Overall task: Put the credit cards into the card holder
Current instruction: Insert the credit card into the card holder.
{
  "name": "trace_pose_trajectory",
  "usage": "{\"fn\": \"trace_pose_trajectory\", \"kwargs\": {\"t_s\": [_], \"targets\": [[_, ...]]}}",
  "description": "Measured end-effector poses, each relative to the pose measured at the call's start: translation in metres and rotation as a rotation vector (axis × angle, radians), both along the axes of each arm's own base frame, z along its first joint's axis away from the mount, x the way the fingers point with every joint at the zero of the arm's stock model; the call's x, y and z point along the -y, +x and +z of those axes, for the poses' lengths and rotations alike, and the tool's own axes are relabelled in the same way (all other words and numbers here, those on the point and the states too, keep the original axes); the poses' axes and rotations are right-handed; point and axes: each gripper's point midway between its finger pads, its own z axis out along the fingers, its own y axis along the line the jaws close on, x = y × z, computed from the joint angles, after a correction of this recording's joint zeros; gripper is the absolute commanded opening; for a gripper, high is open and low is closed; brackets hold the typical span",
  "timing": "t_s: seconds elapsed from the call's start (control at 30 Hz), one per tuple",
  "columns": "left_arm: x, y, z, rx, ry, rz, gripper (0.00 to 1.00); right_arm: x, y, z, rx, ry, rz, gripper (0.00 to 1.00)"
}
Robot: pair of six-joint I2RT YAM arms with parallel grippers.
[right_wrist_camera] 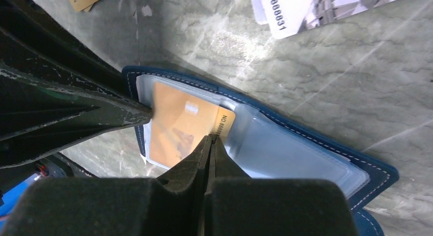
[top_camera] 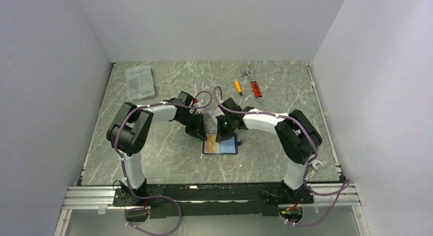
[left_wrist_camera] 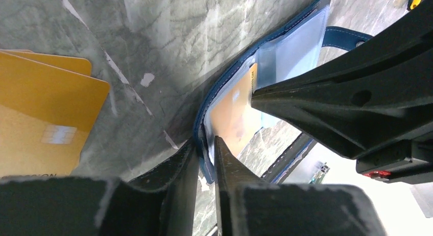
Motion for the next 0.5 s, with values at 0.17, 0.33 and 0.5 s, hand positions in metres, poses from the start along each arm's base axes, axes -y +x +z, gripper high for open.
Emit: {"fn": "trace_pose_trajectory", "kwargs": {"t_s": [0.17,0.33,0.5], "targets": [[0.000,0.000,0.000,0.003,-0.001,-0.001,0.24,-0.002,-0.002,0.001,0.000,0.000,0.008,0.00],[0.000,0.002,0.005,0.020,-0.005,-0.001,0.23,0.006,0.000,0.000,-0.003,-0.005,-0.010,0.00],[0.000,0.004,0.009,0.036,-0.005,0.001,0.17,0.010,-0.001,-0.003,-0.010,-0.012,-0.016,0.00]]}}
